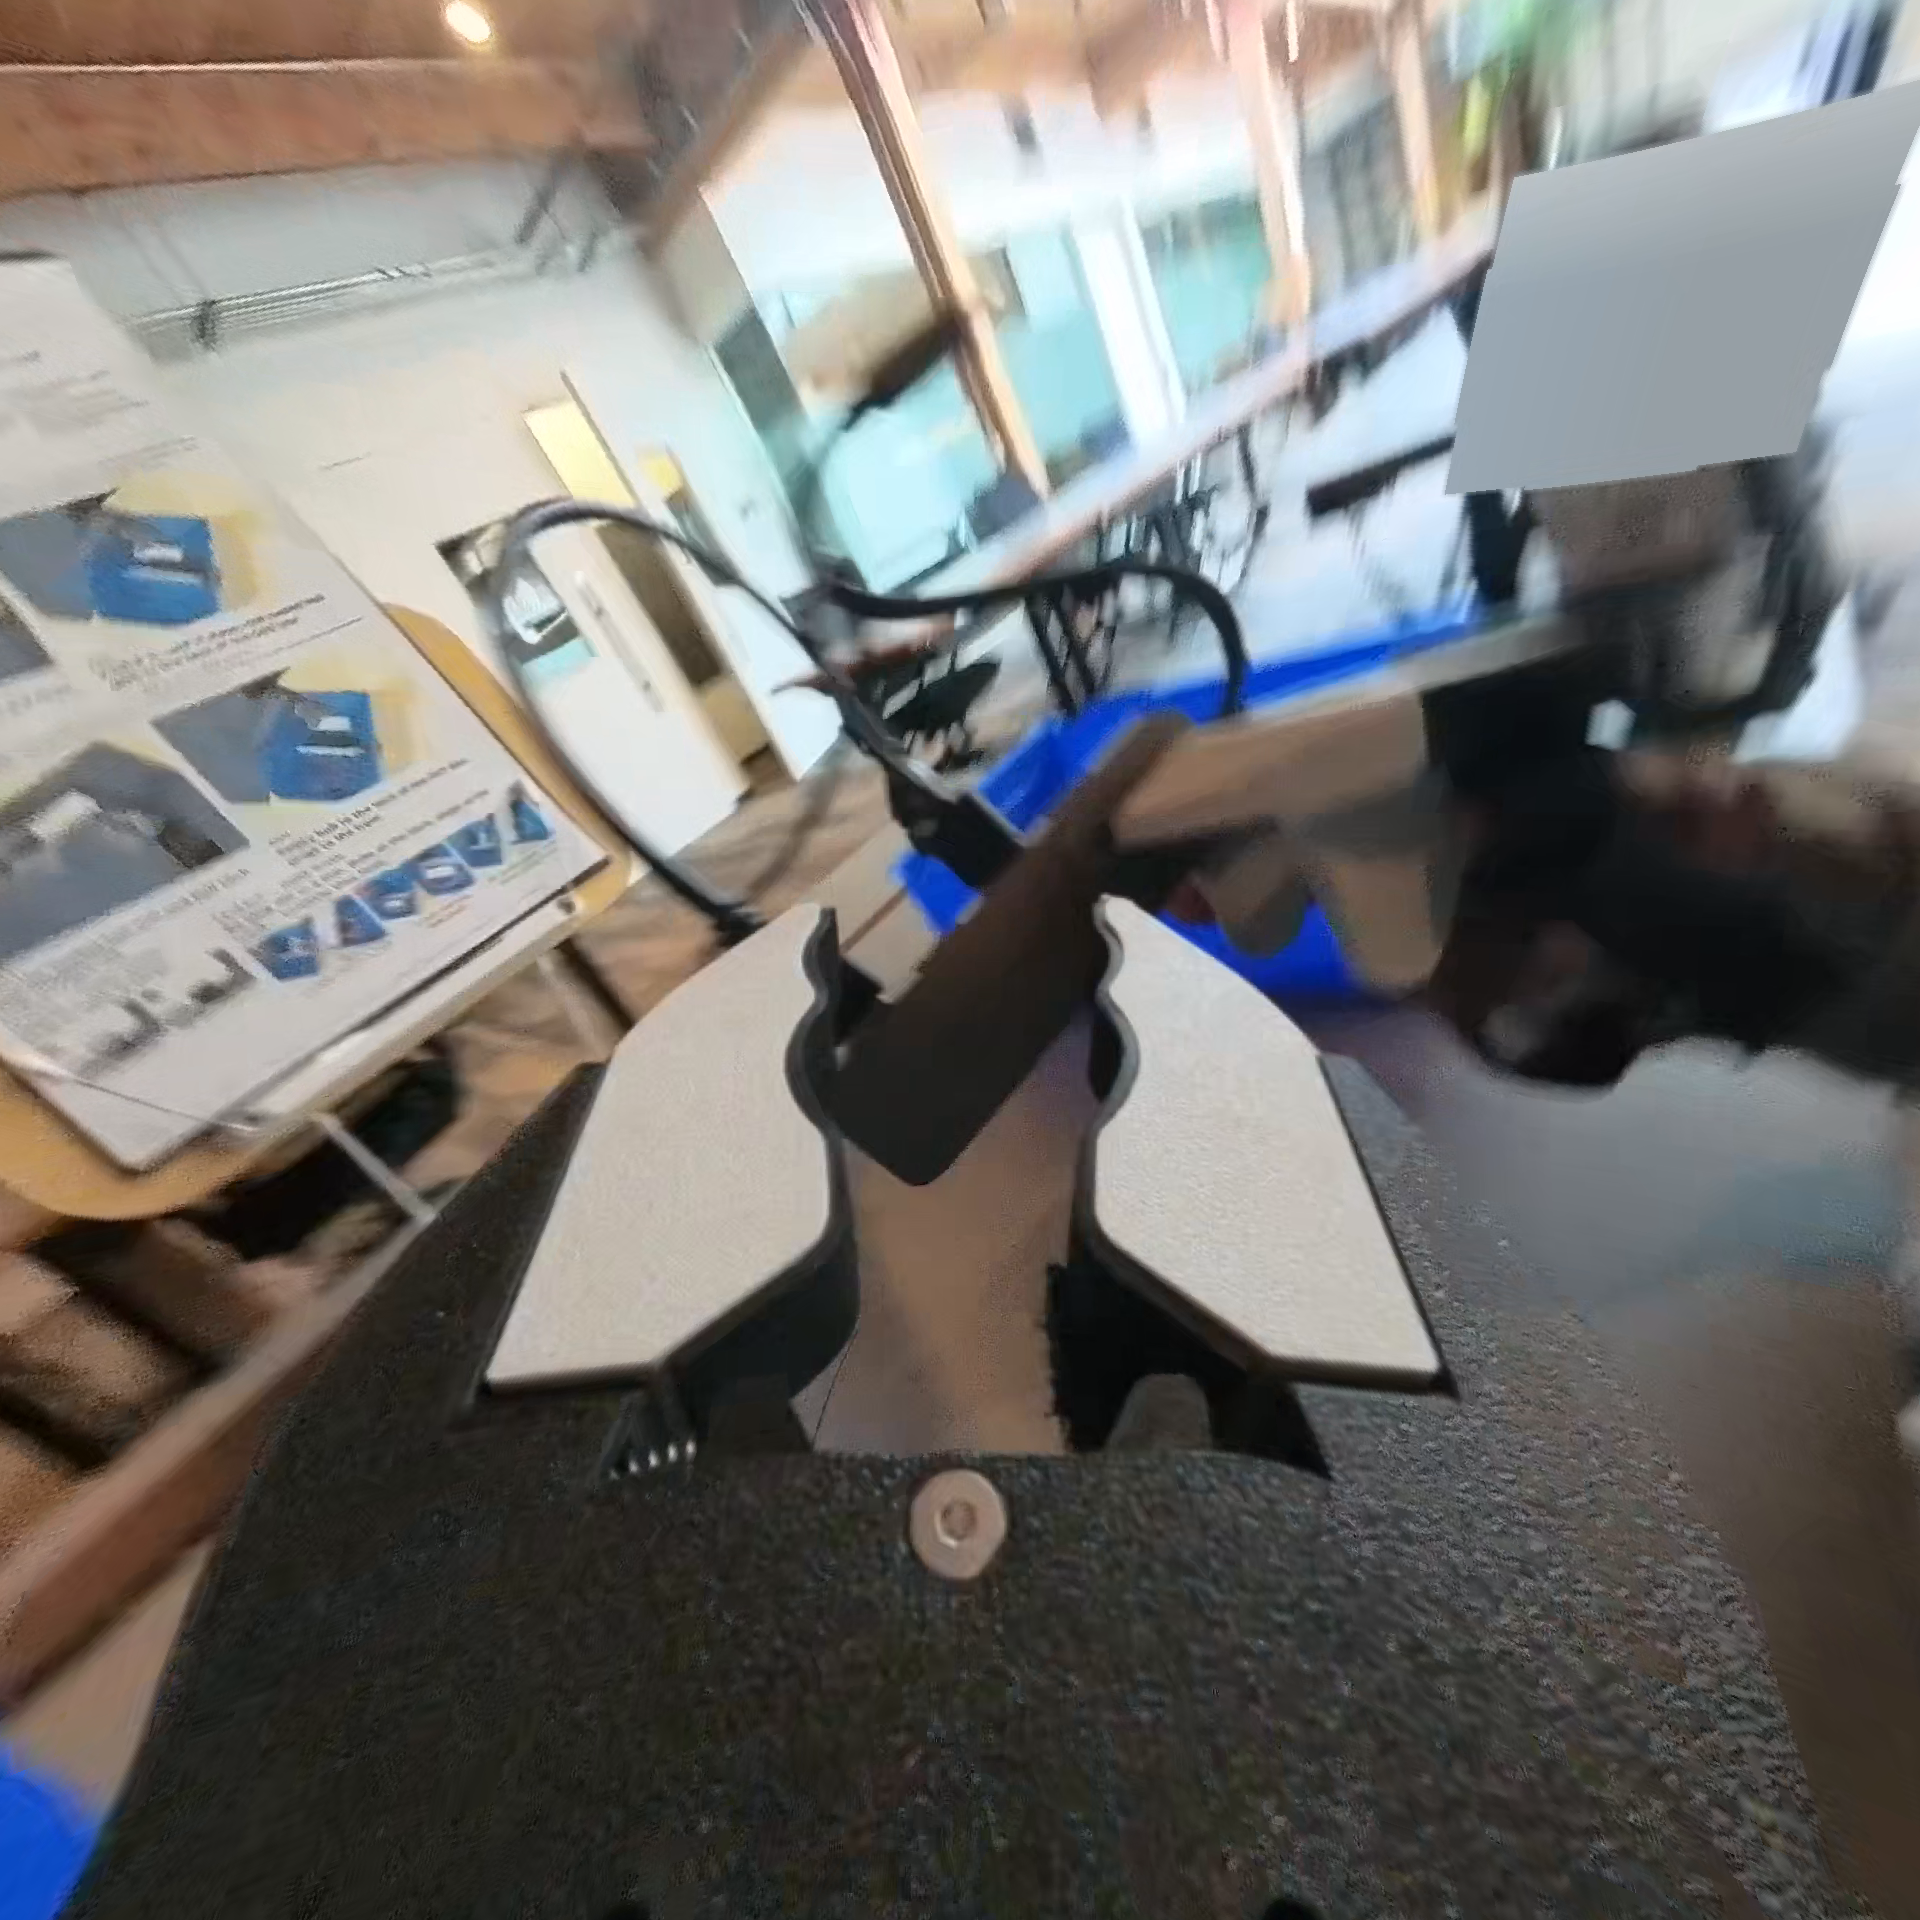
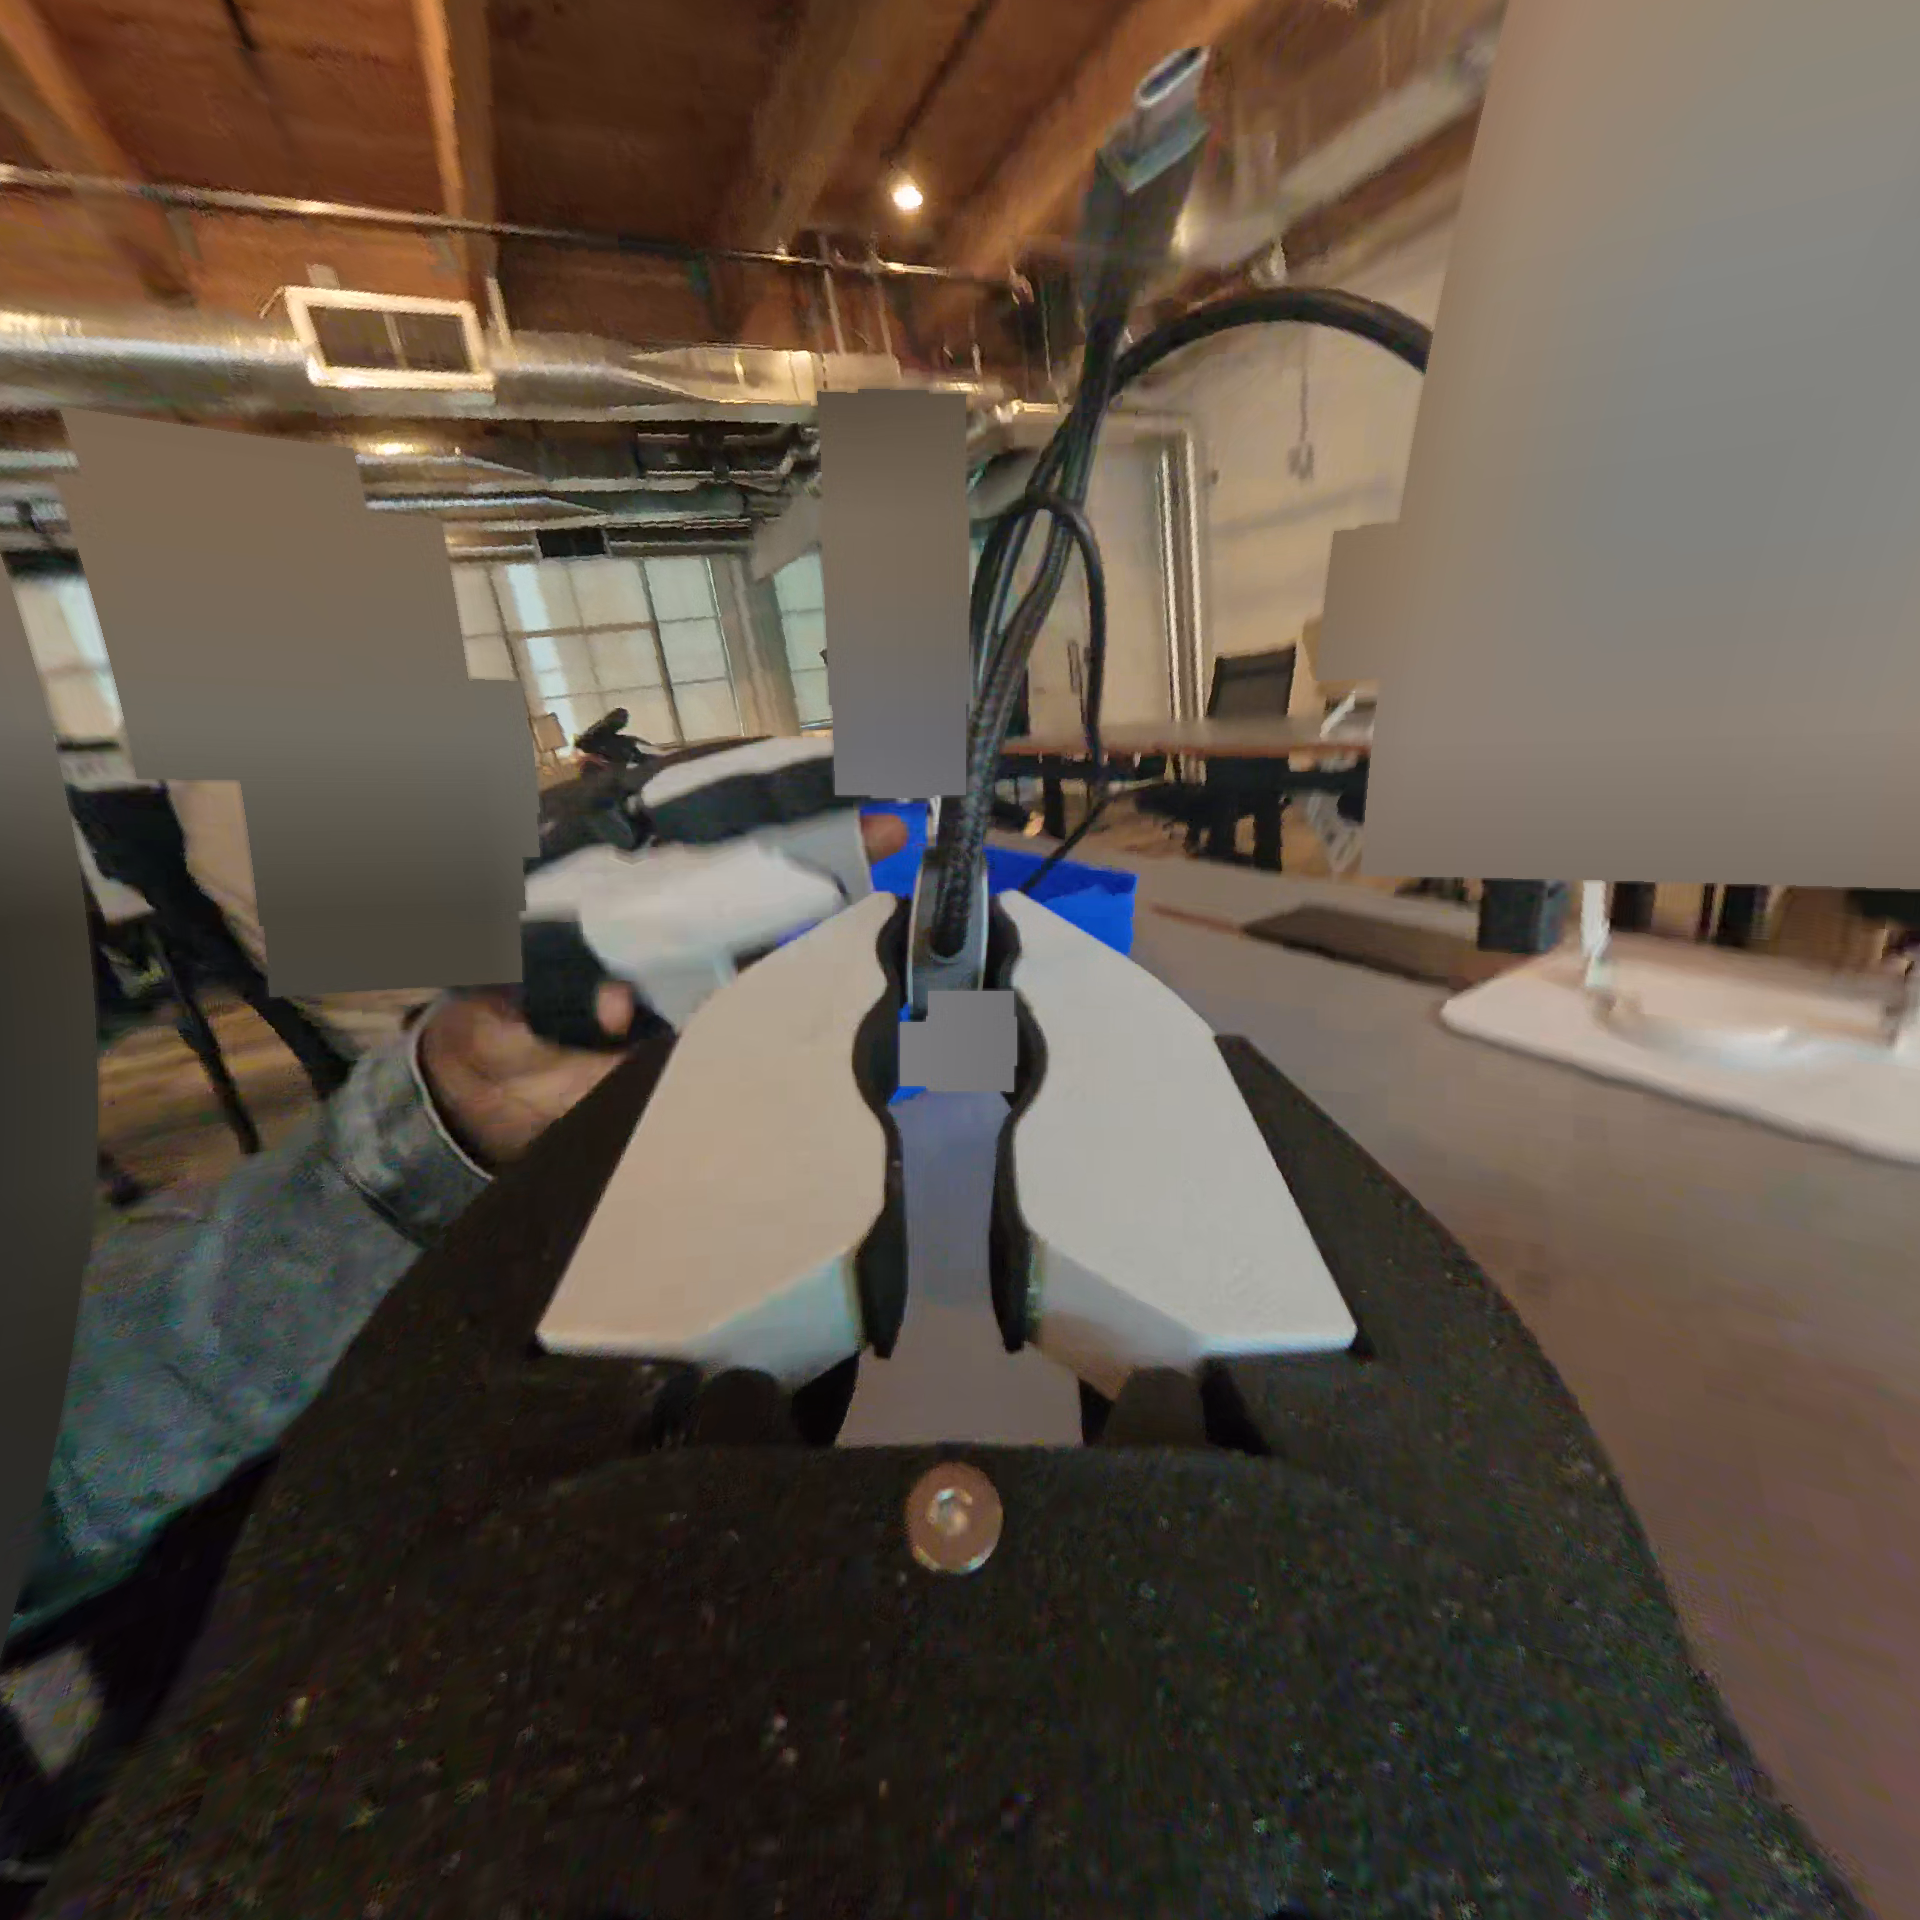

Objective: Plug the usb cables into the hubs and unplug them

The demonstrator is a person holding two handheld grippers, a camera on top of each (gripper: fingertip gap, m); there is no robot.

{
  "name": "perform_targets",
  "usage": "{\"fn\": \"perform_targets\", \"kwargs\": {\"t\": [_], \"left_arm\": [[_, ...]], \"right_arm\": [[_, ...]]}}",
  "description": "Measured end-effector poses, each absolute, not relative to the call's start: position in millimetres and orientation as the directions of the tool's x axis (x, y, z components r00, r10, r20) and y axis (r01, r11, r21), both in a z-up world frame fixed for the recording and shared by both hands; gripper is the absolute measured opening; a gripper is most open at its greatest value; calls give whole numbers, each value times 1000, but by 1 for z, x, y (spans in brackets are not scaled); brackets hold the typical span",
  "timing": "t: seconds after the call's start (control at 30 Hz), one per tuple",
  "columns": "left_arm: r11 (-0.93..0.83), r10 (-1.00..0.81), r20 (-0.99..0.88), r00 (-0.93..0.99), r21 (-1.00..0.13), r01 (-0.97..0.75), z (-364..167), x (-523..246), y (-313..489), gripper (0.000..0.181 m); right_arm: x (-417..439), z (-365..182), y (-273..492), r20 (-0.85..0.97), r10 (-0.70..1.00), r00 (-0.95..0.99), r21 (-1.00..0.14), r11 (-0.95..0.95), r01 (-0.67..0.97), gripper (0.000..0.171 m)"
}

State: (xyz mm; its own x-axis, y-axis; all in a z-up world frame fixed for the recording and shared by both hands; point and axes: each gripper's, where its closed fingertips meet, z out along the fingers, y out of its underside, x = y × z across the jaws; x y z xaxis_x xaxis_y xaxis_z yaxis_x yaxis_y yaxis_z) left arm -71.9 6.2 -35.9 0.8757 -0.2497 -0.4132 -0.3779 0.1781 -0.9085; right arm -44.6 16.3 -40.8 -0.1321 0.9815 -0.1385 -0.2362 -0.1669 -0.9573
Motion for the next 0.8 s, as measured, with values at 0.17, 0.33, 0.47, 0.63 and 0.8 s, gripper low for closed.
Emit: {"fn": "perform_targets", "kwargs": {"t": [0.17,0.33,0.47,0.63,0.8], "left_arm": [[250,-525,24,851,-951,181,15,-77,-35,39],[57,-750,106,653,-973,224,-5,-60,-51,59],[56,-761,61,646,-986,160,-15,-42,-47,53],[92,-749,10,663,-989,118,-21,-36,-42,37],[168,-708,-72,702,-983,70,-18,-41,-41,13]], "right_arm": [[-17,-15,3,70,978,-197,-925,-10,-379,12],[-1,-2,-14,115,943,-312,-907,-29,-421,11],[-3,-4,-25,86,915,-393,-912,-86,-400,11],[-10,-10,-33,14,881,-473,-916,-178,-359,11],[-24,-19,-17,-135,876,-463,-918,-287,-275,18]]}}
